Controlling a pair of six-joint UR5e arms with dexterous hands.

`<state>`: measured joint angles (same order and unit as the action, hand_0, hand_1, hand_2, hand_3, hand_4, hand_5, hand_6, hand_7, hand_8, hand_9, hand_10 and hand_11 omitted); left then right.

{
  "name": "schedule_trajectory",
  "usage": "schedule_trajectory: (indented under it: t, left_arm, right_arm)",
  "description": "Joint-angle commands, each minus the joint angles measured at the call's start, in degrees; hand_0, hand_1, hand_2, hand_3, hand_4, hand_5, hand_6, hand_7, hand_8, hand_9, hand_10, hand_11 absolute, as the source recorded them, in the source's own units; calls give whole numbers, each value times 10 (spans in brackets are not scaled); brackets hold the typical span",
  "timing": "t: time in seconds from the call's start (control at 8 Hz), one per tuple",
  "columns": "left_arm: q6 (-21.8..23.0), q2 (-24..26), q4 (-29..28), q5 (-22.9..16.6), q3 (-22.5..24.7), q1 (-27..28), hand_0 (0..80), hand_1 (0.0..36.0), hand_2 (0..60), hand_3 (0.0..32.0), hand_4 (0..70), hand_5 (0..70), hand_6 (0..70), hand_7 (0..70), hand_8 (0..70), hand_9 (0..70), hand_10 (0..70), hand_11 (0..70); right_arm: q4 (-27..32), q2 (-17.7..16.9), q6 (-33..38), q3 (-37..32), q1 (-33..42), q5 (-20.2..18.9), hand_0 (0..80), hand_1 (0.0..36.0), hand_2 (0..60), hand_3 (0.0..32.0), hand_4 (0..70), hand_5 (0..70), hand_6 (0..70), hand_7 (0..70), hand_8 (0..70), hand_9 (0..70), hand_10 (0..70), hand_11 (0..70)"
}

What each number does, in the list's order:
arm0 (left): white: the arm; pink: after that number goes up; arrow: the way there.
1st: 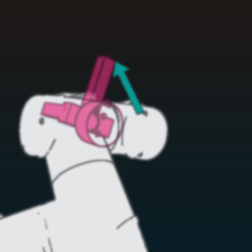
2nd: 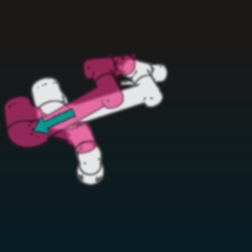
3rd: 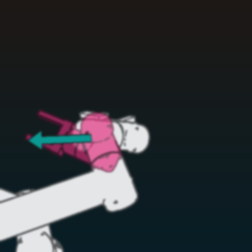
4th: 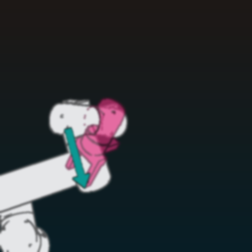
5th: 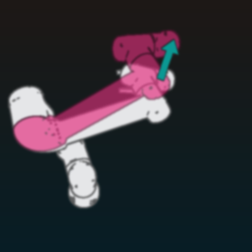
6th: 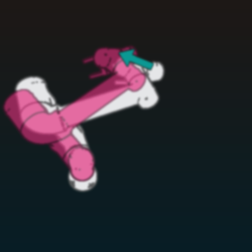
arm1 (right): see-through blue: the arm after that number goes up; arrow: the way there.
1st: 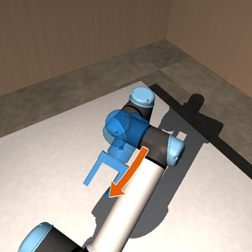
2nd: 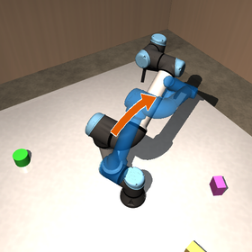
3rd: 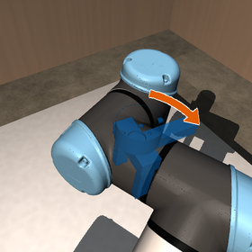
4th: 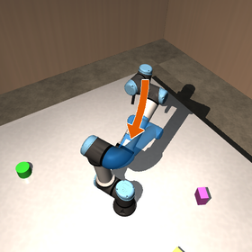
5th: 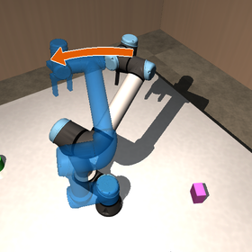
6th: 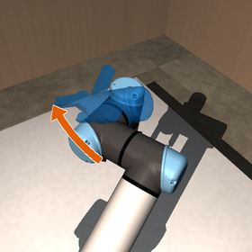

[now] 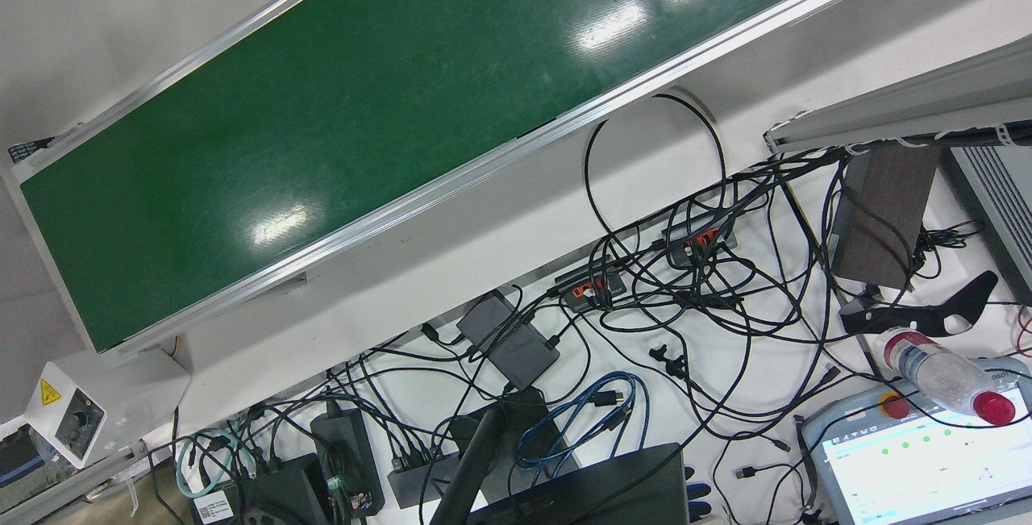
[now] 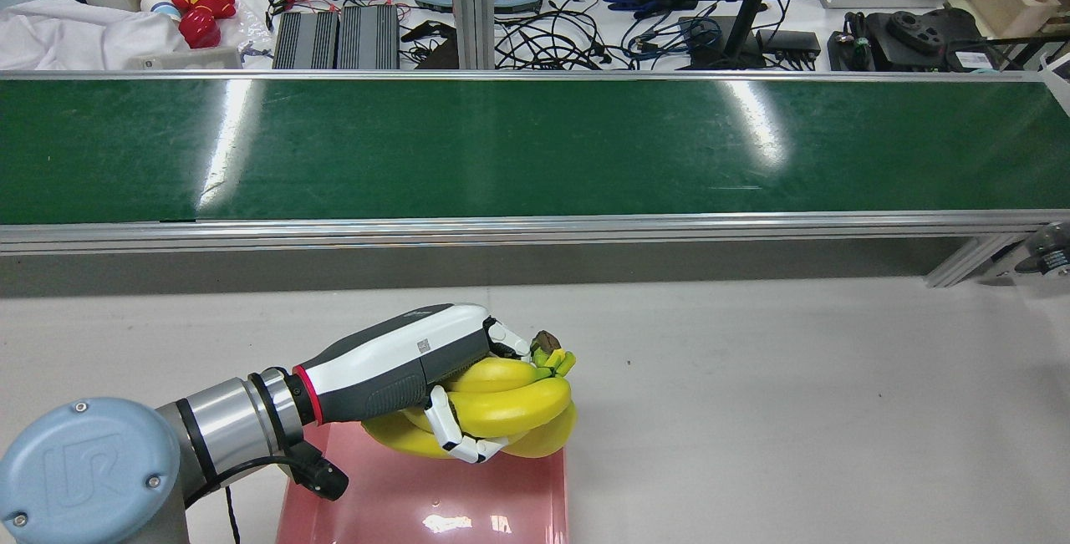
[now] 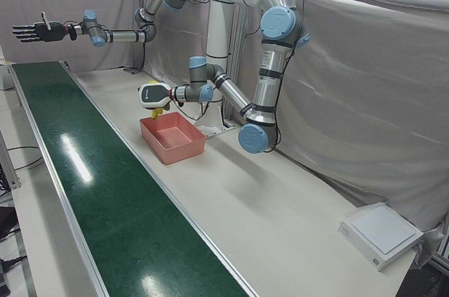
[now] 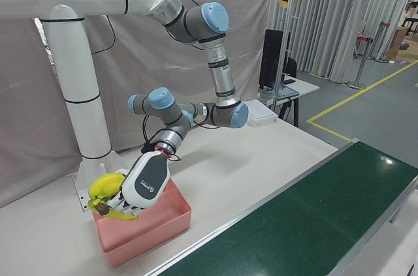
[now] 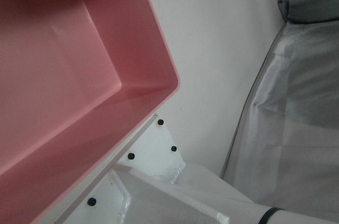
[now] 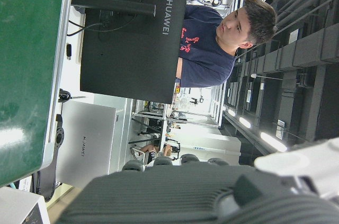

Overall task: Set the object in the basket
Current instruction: 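Lift the bananas off the belt and carry them over the pink tray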

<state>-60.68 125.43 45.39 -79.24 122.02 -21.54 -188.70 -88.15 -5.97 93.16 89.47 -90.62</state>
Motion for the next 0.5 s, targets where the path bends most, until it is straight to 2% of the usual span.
schedule_trajectory:
  t: [0.0, 0.12, 0.25, 0.38]
  left_arm:
    - [-1, -32, -10, -1, 2, 11, 477, 21, 143, 0, 578, 700, 700, 700, 700, 700, 493, 685]
    - [-1, -38, -10, -4, 6, 11, 454, 0, 12, 0, 450, 477, 448, 526, 499, 552, 313, 439]
    - [0, -39, -3, -6, 8, 10, 440, 0, 0, 0, 359, 276, 220, 287, 302, 323, 154, 217]
    - [0, -40, 6, -6, 18, 11, 413, 0, 0, 0, 326, 263, 110, 119, 150, 154, 70, 96]
  right_arm:
    - [0, 0, 0, 0, 0, 0, 0, 0, 0, 0, 0, 0, 0, 0, 0, 0, 0, 0]
    - [0, 0, 0, 0, 0, 0, 0, 0, 0, 0, 0, 0, 0, 0, 0, 0, 0, 0]
    - [0, 0, 0, 0, 0, 0, 0, 0, 0, 0, 0, 0, 0, 0, 0, 0, 0, 0]
    - [0, 0, 0, 0, 0, 0, 0, 0, 0, 0, 0, 0, 0, 0, 0, 0, 0, 0]
